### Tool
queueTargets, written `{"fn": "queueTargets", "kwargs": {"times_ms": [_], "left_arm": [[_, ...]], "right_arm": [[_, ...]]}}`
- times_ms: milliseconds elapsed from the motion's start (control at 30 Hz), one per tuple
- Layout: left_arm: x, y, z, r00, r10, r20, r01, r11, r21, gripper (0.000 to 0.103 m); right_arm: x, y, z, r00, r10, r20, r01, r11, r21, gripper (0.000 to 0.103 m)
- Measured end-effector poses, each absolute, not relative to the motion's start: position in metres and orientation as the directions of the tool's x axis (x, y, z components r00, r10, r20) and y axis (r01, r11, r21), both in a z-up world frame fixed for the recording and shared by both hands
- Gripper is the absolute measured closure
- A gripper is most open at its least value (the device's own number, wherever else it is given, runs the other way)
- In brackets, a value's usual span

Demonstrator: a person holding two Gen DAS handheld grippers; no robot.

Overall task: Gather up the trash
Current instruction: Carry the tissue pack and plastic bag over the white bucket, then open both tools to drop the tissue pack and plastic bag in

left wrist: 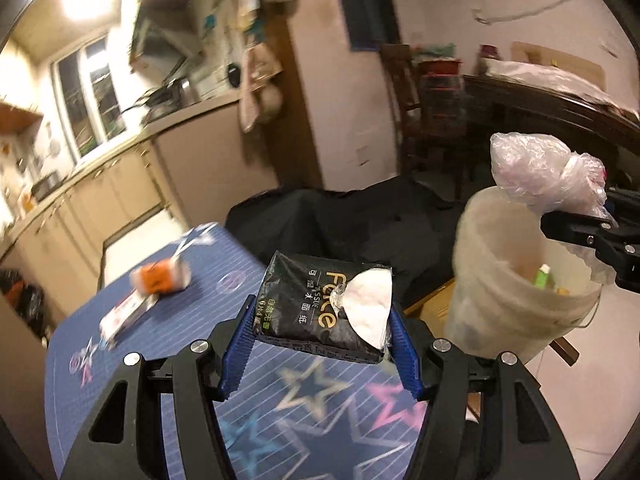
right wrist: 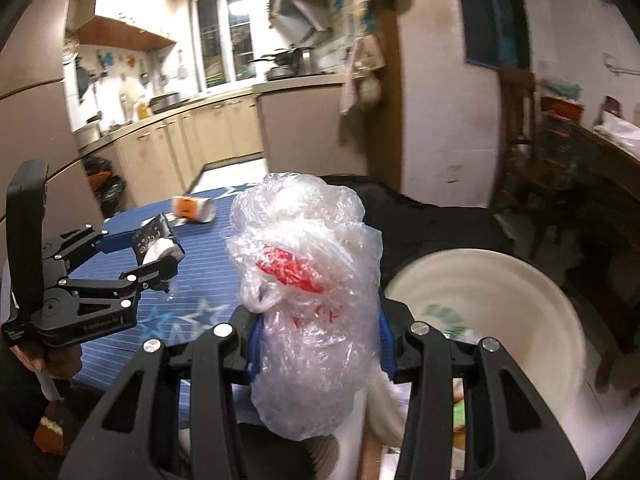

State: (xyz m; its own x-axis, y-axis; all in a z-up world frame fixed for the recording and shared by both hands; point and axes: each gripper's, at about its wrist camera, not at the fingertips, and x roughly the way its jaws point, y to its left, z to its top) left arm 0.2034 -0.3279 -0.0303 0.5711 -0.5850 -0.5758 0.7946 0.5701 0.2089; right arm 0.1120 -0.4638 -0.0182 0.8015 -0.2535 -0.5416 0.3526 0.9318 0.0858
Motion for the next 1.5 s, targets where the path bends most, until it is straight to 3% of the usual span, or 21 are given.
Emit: {"fn": "queueTargets", "kwargs": {"times_ms": [667,1300,1367,1433,1500], "left_arm": [[0.13,-0.483,-0.036,0.437,-0.687,-0.581,0.899,0.333,0.283,0.04],[0.122,-0.535,-0.058,0.319,-0.702,-0.637,0.948,0.231,0.221,0.04],[0.123,-0.537,-0.058,0.303,-0.707,-0.638,0.953,0.221,0.208,0.038],[0.125,-0.537,-0.058,0.311,-0.707,-0.635,0.951,0.233,0.206,0.026],[0.129,-0.536,-0.057,0.308,-0.718,-0.625,0.951,0.24,0.193,0.021]], "right_arm": [[0.019,-0.562,-0.027,0.686,-0.489,-0.539,0.597,0.801,0.033,0.061],[0.014,-0.592,-0.04,0.652,-0.496,-0.574,0.614,0.789,0.016,0.061],[0.02,-0.593,-0.041,0.655,-0.479,-0.584,0.592,0.806,0.003,0.057],[0.026,-0.594,-0.042,0.646,-0.488,-0.588,0.587,0.809,-0.026,0.041],[0.029,-0.594,-0.043,0.64,-0.504,-0.58,0.588,0.807,-0.054,0.038]]}}
